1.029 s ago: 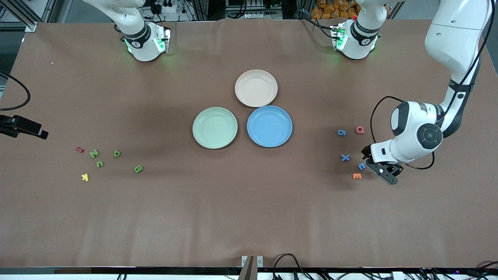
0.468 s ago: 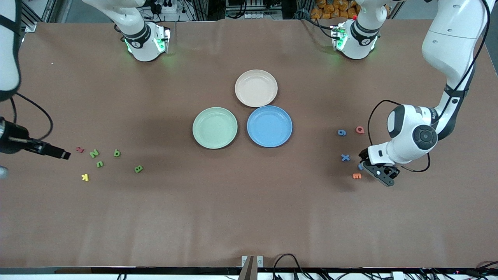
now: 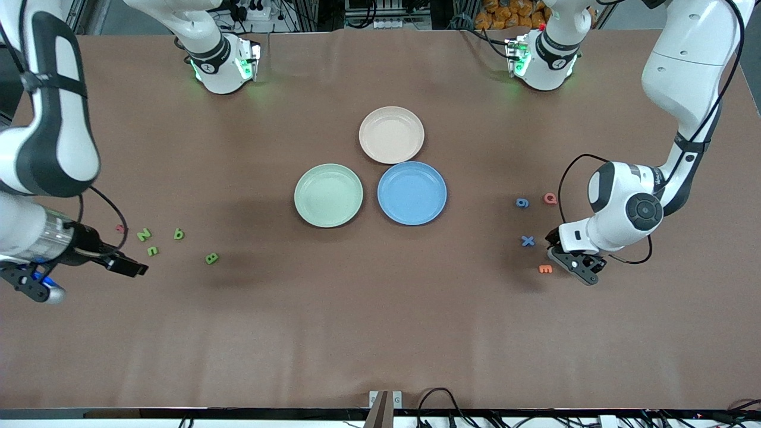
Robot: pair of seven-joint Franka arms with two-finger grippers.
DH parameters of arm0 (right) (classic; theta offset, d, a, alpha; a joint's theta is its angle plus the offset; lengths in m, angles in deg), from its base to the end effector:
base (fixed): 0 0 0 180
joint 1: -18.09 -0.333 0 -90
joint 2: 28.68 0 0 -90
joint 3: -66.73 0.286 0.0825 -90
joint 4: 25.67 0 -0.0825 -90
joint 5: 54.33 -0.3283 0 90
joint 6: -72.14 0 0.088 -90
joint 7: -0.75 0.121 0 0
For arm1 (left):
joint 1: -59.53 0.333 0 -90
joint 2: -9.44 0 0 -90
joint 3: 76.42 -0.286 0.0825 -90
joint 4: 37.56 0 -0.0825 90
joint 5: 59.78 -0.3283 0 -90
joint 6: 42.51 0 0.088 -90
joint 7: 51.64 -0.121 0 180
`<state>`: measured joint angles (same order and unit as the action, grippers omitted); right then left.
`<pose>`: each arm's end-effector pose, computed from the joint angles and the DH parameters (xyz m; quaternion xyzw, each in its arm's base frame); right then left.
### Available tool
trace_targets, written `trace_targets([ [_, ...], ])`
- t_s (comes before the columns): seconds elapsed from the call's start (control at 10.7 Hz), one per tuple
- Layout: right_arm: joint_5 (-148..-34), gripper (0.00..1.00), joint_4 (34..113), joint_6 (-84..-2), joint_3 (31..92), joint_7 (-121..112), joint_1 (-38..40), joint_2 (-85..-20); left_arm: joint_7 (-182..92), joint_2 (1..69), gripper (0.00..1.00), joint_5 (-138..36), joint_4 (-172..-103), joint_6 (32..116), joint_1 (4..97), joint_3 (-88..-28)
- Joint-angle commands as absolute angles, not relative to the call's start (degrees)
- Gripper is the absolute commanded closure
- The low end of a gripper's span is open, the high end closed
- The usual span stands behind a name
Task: Sort letters by color into matching plates
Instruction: 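Lower the left gripper over the blue E while the right gripper reaches the B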
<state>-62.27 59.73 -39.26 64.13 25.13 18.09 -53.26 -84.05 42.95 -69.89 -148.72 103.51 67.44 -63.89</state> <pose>0.6219 -0.0132 0.4061 -0.9654 0.2545 -0.0020 0.0568 0.5748 -0.0437 0.1943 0.9297 -0.3676 0.0232 0.0035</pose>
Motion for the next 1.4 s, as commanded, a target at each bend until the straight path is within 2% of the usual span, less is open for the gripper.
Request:
trace_targets([
  [0.0, -63.2, 0.0, 69.8, -50.1, 64.2, 29.0, 17.7, -52.7, -83.8, 42.9, 0.1, -71.6, -149.3, 104.1, 67.2, -63.8],
  [0.47, -63.3, 0.0, 72.1, -53.1, 64.2, 37.0, 14.2, -57.7, -84.2, 42.9, 0.17, -71.6, -150.2, 104.1, 67.2, -63.8],
  [0.75, -66.8, 0.0, 72.1, -57.0, 64.2, 41.5, 13.7, -61.3, -84.3, 42.9, 0.19, -72.1, -150.6, 104.1, 67.1, -63.7],
  [1.03, -68.0, 0.0, 72.2, -57.1, 64.1, 44.3, 13.9, -63.6, -84.1, 42.9, 0.22, -72.4, -150.4, 104.1, 66.5, -63.8],
  [1.31, -68.0, 0.0, 75.5, -60.7, 64.1, 44.6, 14.0, -64.6, -83.9, 43.1, 0.28, -72.5, -150.4, 104.1, 66.0, -63.8],
])
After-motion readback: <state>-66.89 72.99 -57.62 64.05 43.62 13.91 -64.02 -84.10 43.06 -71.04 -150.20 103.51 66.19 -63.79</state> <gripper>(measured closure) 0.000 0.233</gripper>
